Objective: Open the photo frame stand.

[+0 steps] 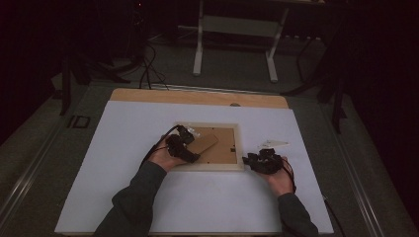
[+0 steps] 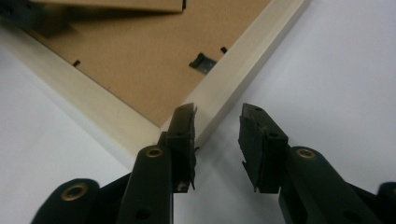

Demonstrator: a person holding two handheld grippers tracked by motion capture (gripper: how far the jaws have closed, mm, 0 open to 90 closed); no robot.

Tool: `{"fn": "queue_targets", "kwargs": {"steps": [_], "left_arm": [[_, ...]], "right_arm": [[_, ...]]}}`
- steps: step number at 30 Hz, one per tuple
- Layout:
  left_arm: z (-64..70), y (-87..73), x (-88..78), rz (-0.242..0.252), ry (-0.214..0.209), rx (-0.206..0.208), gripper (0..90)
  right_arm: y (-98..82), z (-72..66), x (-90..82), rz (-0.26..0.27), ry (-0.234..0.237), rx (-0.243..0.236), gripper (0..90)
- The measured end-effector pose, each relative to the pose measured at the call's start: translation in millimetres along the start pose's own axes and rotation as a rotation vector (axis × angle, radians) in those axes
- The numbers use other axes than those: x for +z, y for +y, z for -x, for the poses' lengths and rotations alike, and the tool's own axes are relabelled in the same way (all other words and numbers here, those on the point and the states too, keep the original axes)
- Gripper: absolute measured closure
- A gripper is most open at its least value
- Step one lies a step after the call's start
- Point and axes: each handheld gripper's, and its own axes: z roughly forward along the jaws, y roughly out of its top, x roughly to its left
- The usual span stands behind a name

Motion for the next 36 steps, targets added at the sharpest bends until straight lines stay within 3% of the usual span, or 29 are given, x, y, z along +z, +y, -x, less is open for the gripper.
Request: {"fn": "queue_targets", "kwargs": {"steps": [20, 36], "left_arm": [[13.5, -1.2, -8.8, 0.059, 0.080, 0.062, 34.0], [27.0, -6.0, -15.5, 0.110, 0.154, 0.125, 33.9]], "right_arm": [[26.1, 8.5, -0.4, 0.007, -0.010, -0.002, 61.9], [45.2, 15.7, 6.0, 0.003, -0.032, 0.027, 55.4]]}}
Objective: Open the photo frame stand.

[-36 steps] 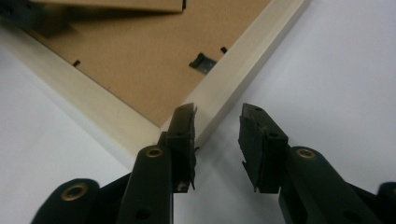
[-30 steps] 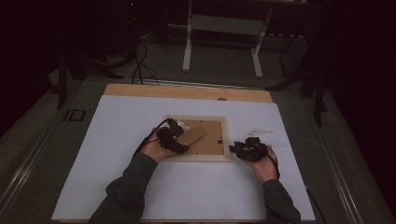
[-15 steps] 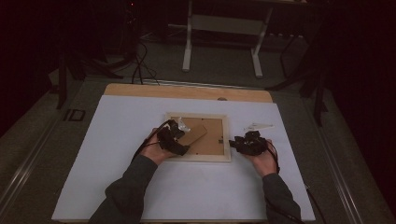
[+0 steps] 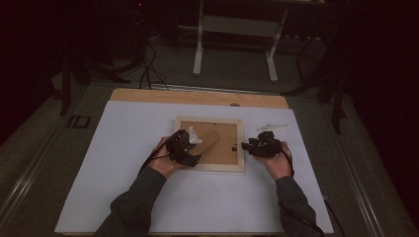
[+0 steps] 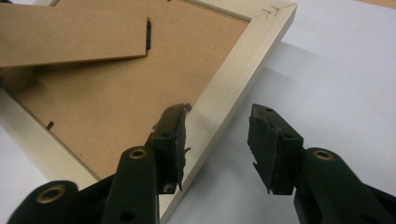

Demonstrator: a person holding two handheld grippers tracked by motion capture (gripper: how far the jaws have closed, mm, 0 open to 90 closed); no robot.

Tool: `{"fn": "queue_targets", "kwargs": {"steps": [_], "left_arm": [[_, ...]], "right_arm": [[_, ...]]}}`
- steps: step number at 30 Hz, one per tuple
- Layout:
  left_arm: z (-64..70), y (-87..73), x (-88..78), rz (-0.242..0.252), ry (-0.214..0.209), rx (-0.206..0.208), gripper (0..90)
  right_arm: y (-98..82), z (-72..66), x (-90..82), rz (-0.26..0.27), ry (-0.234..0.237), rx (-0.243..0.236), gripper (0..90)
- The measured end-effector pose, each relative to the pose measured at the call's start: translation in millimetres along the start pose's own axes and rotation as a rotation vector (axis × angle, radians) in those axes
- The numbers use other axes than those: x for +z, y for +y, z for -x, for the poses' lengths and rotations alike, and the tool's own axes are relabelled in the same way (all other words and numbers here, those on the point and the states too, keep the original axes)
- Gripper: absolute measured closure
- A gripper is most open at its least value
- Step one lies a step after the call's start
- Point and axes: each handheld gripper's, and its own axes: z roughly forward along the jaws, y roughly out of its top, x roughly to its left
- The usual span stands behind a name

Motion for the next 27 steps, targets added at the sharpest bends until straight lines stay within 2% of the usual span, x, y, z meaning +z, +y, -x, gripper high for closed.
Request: {"fn": "queue_targets", "kwargs": {"steps": [12, 16, 22, 27], "left_arm": [[11.0, -4.5, -5.4, 0.039, 0.061, 0.036, 33.9], [15.0, -6.9, -7.2, 0.056, 0.084, 0.050, 34.0], [18.6, -8.7, -9.5, 0.077, 0.102, 0.067, 34.0], [21.6, -10.4, -11.6, 0.103, 0.117, 0.086, 33.9]], "right_arm": [[14.2, 7.4, 11.4, -0.035, 0.024, 0.058, 51.9], [17.4, 10.6, 16.3, -0.043, 0.063, 0.084, 50.5], [22.7, 13.7, 22.2, -0.064, 0.081, 0.110, 50.0], [24.5, 18.8, 24.5, -0.065, 0.122, 0.161, 49.5]]}}
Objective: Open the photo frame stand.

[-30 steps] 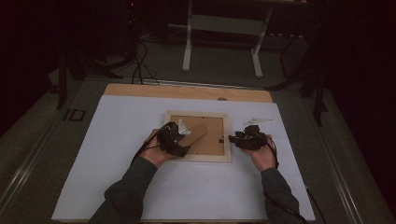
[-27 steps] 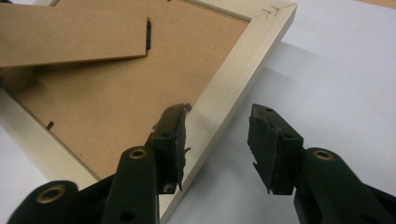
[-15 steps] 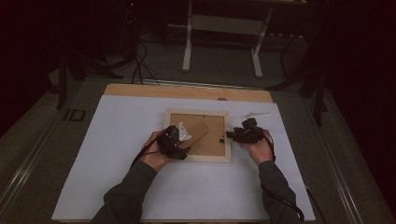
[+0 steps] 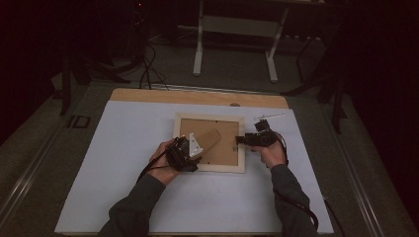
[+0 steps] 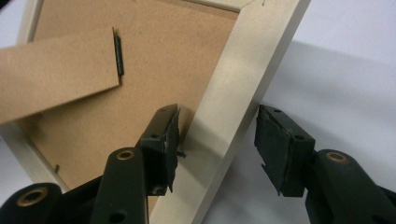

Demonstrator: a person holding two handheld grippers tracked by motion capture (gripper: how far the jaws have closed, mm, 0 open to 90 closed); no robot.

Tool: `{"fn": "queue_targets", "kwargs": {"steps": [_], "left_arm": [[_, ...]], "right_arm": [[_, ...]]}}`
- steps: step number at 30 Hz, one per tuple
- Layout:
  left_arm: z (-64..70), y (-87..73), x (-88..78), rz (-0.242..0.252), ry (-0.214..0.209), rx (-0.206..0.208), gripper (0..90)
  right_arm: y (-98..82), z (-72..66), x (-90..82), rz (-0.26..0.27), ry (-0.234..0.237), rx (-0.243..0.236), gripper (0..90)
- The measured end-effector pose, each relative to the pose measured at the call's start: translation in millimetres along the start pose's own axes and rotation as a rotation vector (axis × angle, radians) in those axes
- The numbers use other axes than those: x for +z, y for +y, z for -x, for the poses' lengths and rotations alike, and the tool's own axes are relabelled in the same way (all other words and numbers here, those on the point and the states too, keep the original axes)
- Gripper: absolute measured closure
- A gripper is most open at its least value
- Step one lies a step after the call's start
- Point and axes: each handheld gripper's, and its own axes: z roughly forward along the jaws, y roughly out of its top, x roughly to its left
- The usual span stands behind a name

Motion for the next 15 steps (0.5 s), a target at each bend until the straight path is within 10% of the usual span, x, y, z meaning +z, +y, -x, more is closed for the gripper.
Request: {"fn": "queue_targets", "kwargs": {"steps": [15], "left_arm": [[1.6, -5.6, -1.5, 0.052, 0.004, 0.017, 33.8]], "right_arm": [[2.0, 8.8, -8.6, 0.015, 0.076, 0.044, 55.8]]}}
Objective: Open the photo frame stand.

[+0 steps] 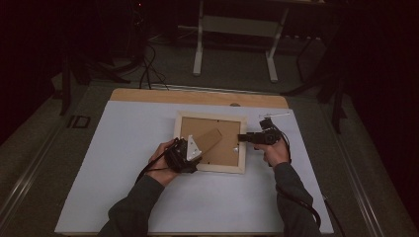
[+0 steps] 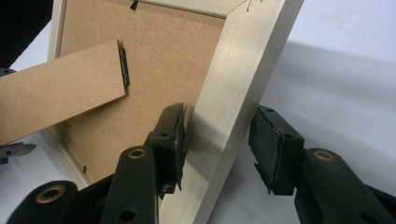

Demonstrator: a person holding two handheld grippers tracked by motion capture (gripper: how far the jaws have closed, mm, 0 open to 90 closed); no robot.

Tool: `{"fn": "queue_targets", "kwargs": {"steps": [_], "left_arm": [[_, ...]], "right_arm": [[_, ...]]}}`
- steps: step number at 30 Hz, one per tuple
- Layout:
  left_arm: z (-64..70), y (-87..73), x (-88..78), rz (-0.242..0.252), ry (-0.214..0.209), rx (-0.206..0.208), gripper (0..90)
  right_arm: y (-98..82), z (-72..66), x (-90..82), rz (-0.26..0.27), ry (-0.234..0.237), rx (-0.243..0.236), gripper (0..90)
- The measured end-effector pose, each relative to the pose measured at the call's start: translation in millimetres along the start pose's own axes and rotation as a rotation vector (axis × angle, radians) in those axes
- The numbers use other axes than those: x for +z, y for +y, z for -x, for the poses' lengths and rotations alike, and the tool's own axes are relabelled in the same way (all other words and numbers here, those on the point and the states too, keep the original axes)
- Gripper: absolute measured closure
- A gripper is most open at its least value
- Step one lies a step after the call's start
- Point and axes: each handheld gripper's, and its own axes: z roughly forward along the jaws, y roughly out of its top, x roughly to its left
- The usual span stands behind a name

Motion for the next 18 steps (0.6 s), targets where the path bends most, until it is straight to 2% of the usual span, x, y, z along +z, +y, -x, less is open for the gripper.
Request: {"fn": "queue_targets", "kwargs": {"steps": [4, 9, 13, 18], "left_arm": [[-1.6, -0.4, 0.2, -0.005, -0.016, -0.012, 33.7], [-10.1, -3.5, 3.7, -0.028, -0.085, -0.047, 32.5], [-17.2, -3.3, 2.4, -0.002, -0.154, -0.129, 31.7], [-35.2, -6.4, 2.8, 0.023, -0.323, -0.292, 31.1]], "right_arm": [[-0.2, -0.8, -0.1, 0.003, -0.005, 0.002, 55.9], [-2.8, -1.5, -0.3, 0.022, -0.011, 0.005, 56.1], [-4.1, -1.4, 0.0, 0.032, -0.013, 0.008, 56.2], [-3.1, -4.0, -0.7, 0.032, -0.023, -0.003, 56.2]]}}
